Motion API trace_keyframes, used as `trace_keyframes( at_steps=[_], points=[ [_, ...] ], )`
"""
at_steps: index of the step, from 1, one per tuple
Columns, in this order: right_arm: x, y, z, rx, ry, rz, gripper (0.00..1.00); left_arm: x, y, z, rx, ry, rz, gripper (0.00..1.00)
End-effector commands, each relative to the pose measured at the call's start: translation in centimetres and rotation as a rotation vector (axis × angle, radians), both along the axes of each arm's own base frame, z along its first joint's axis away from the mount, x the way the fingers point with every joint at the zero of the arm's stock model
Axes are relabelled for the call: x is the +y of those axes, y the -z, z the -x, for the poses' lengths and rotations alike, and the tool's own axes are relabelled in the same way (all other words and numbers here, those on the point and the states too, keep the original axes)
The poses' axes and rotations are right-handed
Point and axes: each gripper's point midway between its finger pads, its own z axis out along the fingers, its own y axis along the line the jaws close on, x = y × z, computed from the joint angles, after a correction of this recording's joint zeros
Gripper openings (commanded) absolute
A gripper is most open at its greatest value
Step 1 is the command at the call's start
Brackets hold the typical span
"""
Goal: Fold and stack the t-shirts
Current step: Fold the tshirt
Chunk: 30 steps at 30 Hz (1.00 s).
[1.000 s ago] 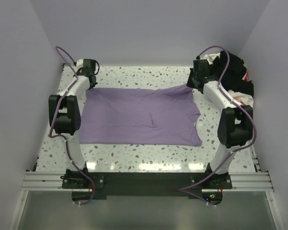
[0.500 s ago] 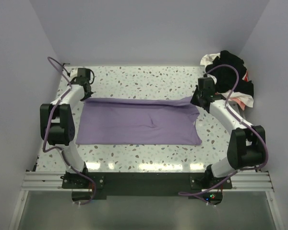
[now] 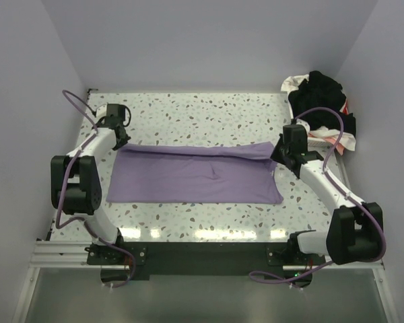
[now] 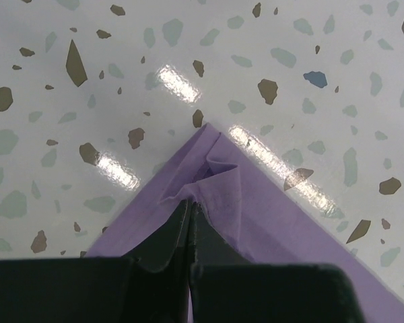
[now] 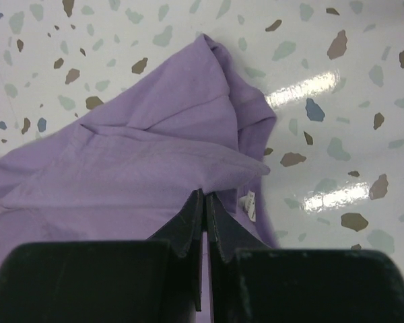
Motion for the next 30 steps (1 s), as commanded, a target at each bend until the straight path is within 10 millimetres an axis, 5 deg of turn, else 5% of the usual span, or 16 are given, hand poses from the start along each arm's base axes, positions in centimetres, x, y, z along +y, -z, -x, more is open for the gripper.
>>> trace_keyframes(
  at_steps=[1,30],
  points=[
    [-0.1,-1.0,0.2,-0.057,0.017,-0.026,0.00,0.3,-1.6,-0.3,-0.073,-0.029,0.011,0.00],
    [-0.3,0.3,3.4,-0.020,0.004,-0.032,0.00,1.0,-0.7,3.7,-0.052,-0.062,0.046,0.00]
  ],
)
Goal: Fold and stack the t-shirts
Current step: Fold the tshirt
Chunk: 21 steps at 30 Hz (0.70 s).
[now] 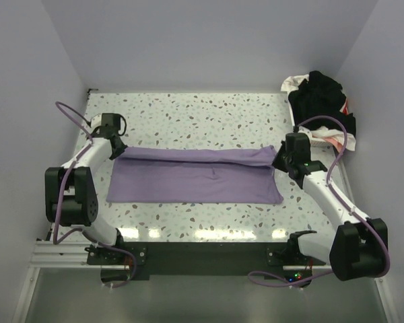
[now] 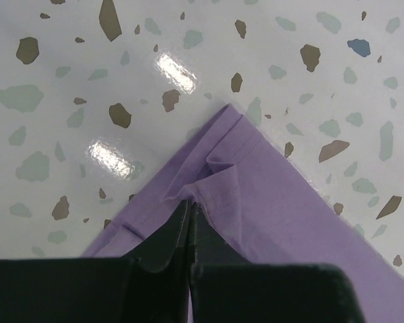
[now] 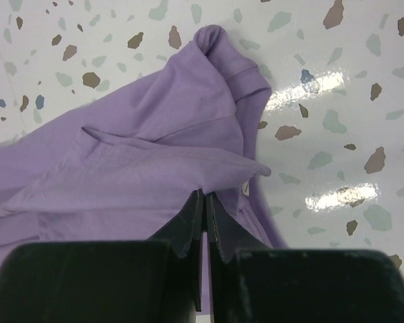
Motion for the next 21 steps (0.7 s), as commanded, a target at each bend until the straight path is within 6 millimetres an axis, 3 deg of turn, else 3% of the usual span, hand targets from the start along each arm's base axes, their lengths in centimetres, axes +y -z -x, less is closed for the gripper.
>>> trace_keyframes(
  at_steps=[1,6,9,11,12,15,19,21],
  points=[
    [-0.3,-0.1,0.6,-0.012,0.015,-0.007,0.00,0.3,-1.3,-0.1,-0.059,-0.020,0.004,0.00],
    [-0.4,0.7,1.4,0.000,0.018,-0.009,0.00,-0.1,-0.6,0.5,-0.047,-0.012,0.026,0.00],
    [-0.5,1.5,2.0,0.015,0.021,-0.007,0.13,-0.3,-0.3,1.4,-0.053,-0.013,0.045,0.11],
    [-0.3,1.2,2.3,0.016,0.003,-0.013,0.26,-0.3,-0.2,2.0,-0.059,-0.013,0.062,0.22],
    [-0.2,0.9,2.3,0.009,-0.006,-0.013,0.29,-0.5,-0.7,2.0,-0.083,-0.004,0.080,0.32],
    [0.8,-0.5,2.0,-0.004,-0.073,-0.031,0.39,-0.6,-1.1,2.3,-0.101,0.010,0.092,0.42],
    [2.4,-2.4,-0.1,-0.045,-0.126,-0.035,0.43,-1.1,-2.1,1.5,-0.128,0.048,0.124,0.44],
    [3.2,-1.3,-1.0,0.001,-0.153,-0.013,0.43,-2.0,-2.8,0.9,-0.153,0.089,0.159,0.44]
  ],
)
